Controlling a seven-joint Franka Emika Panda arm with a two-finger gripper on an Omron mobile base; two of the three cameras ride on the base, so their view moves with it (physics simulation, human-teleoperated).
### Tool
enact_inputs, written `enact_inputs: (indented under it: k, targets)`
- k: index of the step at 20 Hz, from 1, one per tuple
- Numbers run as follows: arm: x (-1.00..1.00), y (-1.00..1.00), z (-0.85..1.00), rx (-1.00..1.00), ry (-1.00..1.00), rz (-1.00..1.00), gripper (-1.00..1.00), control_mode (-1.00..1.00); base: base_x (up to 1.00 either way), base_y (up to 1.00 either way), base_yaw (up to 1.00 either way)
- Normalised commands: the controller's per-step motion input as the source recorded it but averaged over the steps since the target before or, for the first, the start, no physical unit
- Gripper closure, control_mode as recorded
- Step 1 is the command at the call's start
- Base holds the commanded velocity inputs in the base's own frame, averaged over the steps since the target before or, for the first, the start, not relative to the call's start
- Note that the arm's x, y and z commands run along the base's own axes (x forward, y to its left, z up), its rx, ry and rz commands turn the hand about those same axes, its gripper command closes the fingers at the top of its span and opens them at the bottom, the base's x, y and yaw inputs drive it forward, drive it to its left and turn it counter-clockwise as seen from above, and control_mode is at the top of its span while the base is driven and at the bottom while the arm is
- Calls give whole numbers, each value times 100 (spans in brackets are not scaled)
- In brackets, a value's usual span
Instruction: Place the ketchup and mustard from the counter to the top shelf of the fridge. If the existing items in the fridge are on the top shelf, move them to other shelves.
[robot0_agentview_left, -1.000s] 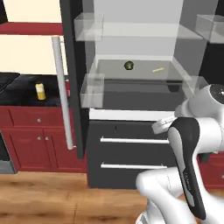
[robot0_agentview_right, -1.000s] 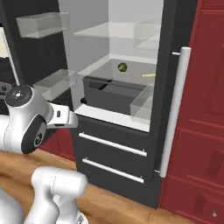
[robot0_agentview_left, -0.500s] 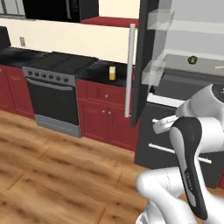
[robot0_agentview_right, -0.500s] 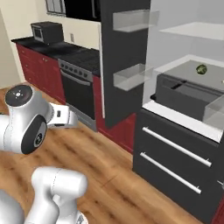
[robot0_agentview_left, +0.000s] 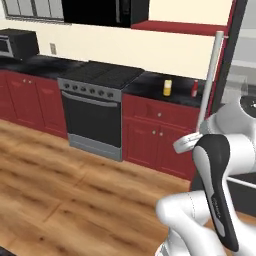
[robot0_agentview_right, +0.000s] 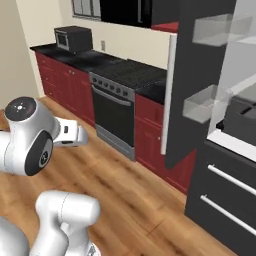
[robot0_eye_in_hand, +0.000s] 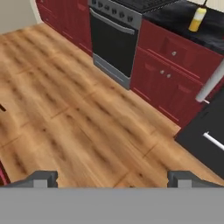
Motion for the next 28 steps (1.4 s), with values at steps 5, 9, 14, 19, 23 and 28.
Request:
enact_inputs:
  k: [5,9,14,19,23,28]
  targets:
    - [0,0,0,0,0,0,-100,100,100,100,-31]
    - [0,0,0,0,0,0,-100,100,87,92,-65]
    - [0,0,0,0,0,0,-100,100,75,84,-70]
    - [0,0,0,0,0,0,-100,100,69,98,-47]
    - [0,0,0,0,0,0,-100,100,73,100,-31]
    - [0,0,0,0,0,0,-100,100,32,100,-7]
